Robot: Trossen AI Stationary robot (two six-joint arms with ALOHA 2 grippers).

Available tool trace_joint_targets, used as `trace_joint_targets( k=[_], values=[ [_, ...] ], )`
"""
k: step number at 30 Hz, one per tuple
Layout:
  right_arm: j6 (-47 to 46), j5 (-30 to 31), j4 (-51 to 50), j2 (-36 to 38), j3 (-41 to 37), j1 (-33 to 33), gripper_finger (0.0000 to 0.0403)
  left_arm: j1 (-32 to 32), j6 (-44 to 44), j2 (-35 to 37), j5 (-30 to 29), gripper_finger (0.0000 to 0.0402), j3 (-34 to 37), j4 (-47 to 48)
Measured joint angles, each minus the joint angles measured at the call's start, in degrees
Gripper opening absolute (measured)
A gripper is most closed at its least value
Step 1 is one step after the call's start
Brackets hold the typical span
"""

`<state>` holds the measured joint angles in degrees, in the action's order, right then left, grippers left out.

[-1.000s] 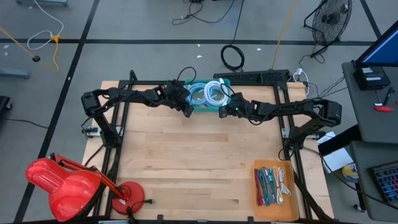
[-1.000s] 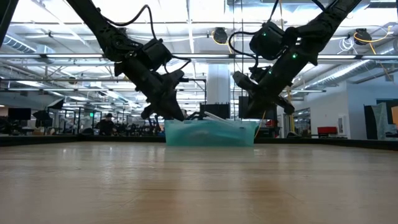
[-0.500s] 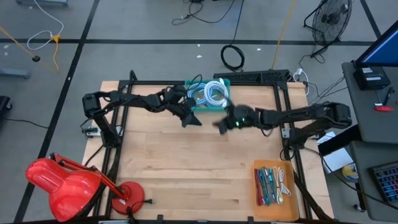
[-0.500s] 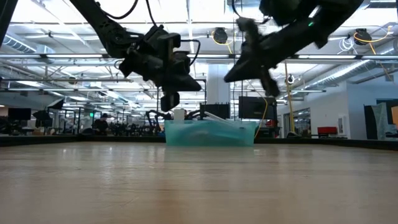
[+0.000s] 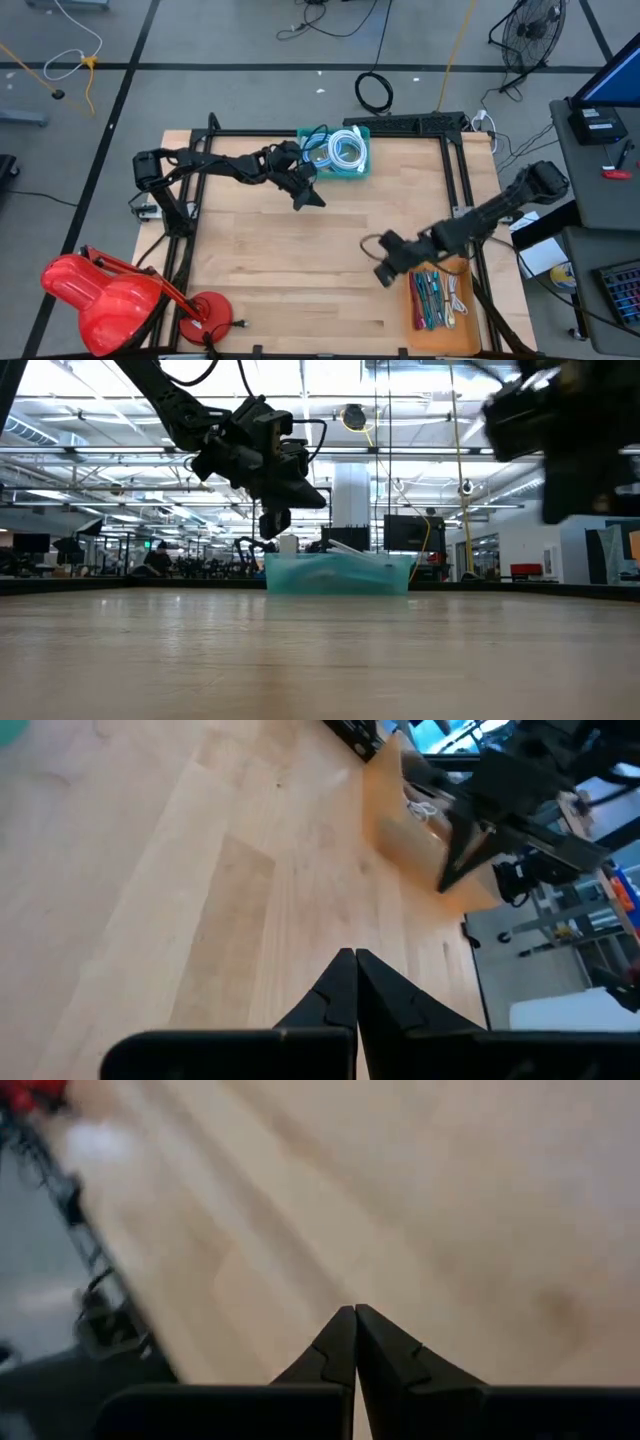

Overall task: Pick & Place USB Port
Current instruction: Adjust the orange bin on the table, then return to Home Position

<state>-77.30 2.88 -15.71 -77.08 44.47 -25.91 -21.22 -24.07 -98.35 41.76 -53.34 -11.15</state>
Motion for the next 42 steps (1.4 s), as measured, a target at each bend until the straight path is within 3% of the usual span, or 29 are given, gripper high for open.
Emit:
trace_joint_targets(
  k=[6, 15, 31, 37, 42],
  values=[
    [-6.81, 0.42, 0.29, -0.26, 0.00, -8.18, 0.0000, -0.28, -0.59, 0.00, -0.79, 0.0000, 0.00, 0.67],
    [-12.06, -0.08, -1.21, -2.22, 0.00, -15.45, 0.0000, -0.28, -1.57, 0.00, -1.37, 0.0000, 0.00, 0.54],
    [-7.17, -10.53, 0.15, -2.25, 0.04, -18.07, 0.0000, -0.28, -2.15, 0.00, -2.84, 0.0000, 0.00, 0.67],
    [-6.13, -10.95, 5.43, -2.05, 0.26, -17.34, 0.0000, -0.28, -1.56, 0.00, -2.92, 0.0000, 0.00, 1.66],
    [-0.32, -10.18, 5.08, -1.99, 4.77, -14.42, 0.0000, -0.28, -0.31, 0.00, -3.43, 0.0000, 0.00, 4.11]
  ],
)
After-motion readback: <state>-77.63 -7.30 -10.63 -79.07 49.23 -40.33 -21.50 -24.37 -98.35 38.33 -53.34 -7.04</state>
